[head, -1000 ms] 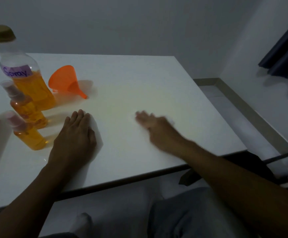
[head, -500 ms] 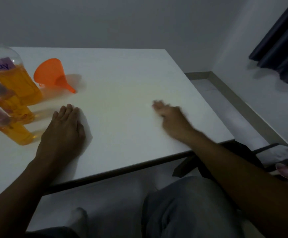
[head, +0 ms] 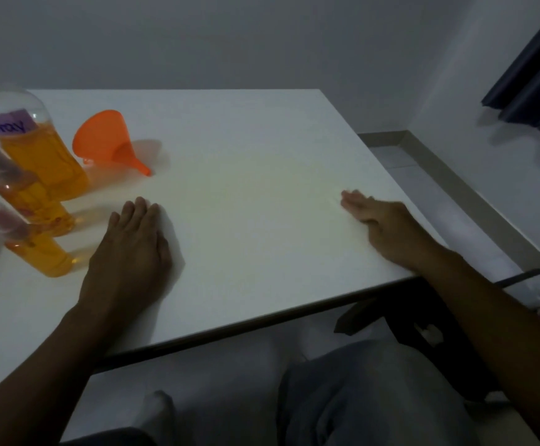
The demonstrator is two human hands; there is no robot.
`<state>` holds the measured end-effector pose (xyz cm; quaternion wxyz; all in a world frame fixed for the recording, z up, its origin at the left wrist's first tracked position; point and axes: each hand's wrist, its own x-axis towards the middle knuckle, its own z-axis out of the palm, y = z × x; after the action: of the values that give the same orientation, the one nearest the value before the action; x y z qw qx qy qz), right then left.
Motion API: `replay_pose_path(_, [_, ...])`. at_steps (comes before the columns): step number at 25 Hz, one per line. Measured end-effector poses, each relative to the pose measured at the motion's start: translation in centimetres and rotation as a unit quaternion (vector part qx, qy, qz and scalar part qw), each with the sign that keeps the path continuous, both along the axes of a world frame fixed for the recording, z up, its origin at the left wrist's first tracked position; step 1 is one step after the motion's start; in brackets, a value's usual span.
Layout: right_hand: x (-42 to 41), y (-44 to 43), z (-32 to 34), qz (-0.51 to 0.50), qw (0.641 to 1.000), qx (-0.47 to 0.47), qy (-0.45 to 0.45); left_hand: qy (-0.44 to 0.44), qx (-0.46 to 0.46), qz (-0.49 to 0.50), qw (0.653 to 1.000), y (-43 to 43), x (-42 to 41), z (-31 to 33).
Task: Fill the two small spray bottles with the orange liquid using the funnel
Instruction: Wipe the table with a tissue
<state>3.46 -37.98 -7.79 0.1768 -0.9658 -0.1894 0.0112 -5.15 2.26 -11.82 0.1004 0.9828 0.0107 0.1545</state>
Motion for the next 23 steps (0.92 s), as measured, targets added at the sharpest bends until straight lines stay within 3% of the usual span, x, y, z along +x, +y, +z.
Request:
replay_pose_path(3, [5.1,5.1,-0.1,-0.182,0.983,-0.034,-0.008,0.0,-0.005,0.006,1.0,-0.2,-0.1,0.2])
replay_pose_path(5, [7.0,11.3,-0.1,-0.208,0.977,-0.029,-0.029,0.003,-0.013,0.013,1.0,-0.3,-0.1,0.3])
replay_pose_path(8, [7.7,19.4,-0.4,-0.093,0.994,-0.031,-0.039,0.005,-0.015,0.014,1.0,-0.3,0.0,0.5])
replay_pose_path(11, [4.5,23.5,-0.2,0.104,0.992,-0.07,0.013,0.001,-0.01,0.012,1.0,-0.2,-0.2,0.6])
replay_pose_path(14, [-0.7,21.7,-0.2,0.261,0.963,-0.074,0.007,0.007,-0.013,0.004,1.0,0.0,-0.2,0.5])
replay_pose_path(17, [-3.2,16.1,0.0,0.311,0.949,-0.044,0.008,0.01,-0.014,0.0,1.0,0.2,-0.3,0.4])
replay_pose_path(21, [1.9,6.1,0.7,0.091,0.994,-0.064,0.021,0.013,-0.013,0.006,1.0,-0.3,-0.5,0.7])
replay_pose_path(23, [4.5,4.8,1.3,-0.038,0.996,-0.076,0.039,0.017,-0.02,0.012,1.0,-0.5,-0.5,0.8])
